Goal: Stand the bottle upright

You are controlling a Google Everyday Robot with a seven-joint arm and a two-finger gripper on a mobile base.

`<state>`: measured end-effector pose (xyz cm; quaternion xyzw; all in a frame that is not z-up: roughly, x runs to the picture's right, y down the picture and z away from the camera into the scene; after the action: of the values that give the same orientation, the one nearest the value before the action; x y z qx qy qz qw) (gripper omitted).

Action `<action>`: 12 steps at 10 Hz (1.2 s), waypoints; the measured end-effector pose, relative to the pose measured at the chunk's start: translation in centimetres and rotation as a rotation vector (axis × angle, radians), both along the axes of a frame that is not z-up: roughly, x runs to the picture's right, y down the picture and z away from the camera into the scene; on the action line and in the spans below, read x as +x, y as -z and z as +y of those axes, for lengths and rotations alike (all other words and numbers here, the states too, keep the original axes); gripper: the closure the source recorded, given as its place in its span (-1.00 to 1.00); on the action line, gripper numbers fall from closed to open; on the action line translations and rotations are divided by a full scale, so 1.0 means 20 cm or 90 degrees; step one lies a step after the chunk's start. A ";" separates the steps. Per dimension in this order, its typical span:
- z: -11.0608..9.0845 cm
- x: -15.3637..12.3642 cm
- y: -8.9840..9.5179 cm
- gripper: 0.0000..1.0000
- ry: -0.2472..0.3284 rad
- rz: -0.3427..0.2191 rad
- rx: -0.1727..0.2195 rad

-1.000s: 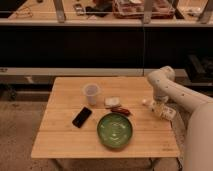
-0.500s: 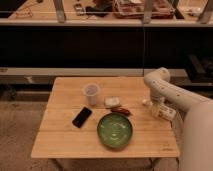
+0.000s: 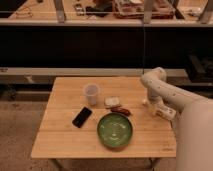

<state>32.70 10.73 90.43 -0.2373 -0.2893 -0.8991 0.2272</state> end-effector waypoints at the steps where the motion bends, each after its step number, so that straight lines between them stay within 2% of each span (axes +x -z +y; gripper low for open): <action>1: -0.01 0.00 -0.01 -0.34 0.000 0.002 0.000; 8: -0.07 -0.01 -0.05 -0.31 0.014 0.017 -0.010; 9: -0.07 -0.02 -0.05 -0.21 0.016 0.016 -0.011; 10: -0.08 -0.01 -0.05 0.07 0.018 0.015 -0.012; 12: -0.09 -0.01 -0.03 0.43 0.017 0.011 -0.015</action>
<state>32.58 9.01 91.11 -0.2517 -0.2948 -0.8964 0.2148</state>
